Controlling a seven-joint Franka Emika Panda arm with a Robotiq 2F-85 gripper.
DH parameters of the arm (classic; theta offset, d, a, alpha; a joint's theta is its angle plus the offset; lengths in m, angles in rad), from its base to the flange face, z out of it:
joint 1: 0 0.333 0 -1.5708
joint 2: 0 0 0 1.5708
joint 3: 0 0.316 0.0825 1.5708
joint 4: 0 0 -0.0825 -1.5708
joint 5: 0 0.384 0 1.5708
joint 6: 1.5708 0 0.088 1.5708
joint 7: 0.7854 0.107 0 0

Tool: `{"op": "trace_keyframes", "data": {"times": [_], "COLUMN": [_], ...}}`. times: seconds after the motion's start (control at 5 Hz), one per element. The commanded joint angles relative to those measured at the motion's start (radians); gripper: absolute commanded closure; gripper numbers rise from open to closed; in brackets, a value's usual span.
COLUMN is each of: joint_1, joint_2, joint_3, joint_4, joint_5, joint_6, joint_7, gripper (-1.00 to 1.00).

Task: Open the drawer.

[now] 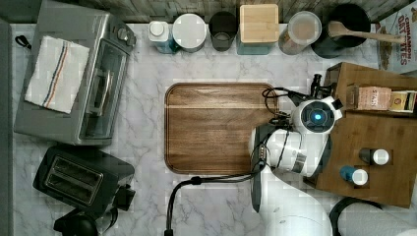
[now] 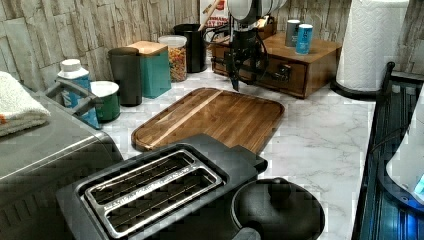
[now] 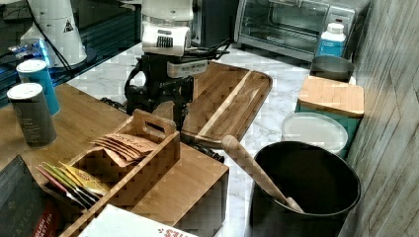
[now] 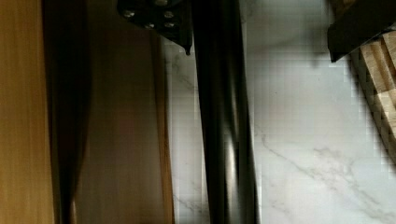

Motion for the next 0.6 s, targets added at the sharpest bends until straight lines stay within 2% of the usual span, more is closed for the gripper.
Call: {"op": "trace_keyframes", "data": {"times": [0.2, 0.4, 0.6], "joint_1": [0.067, 0.127, 0.159], "joint_2": [-0.092, -0.122, -0.135], "joint_3": [0.047, 0.067, 0.113], "joint_4": [-0.022, -0.048, -0.065], "joint_5": [0.045, 0.038, 0.061], "joint_6": [0.019, 0.044, 0.067], "joint_7": [0.101, 0.180, 0.203], "gripper": [-1.00, -1.00, -1.00]}}
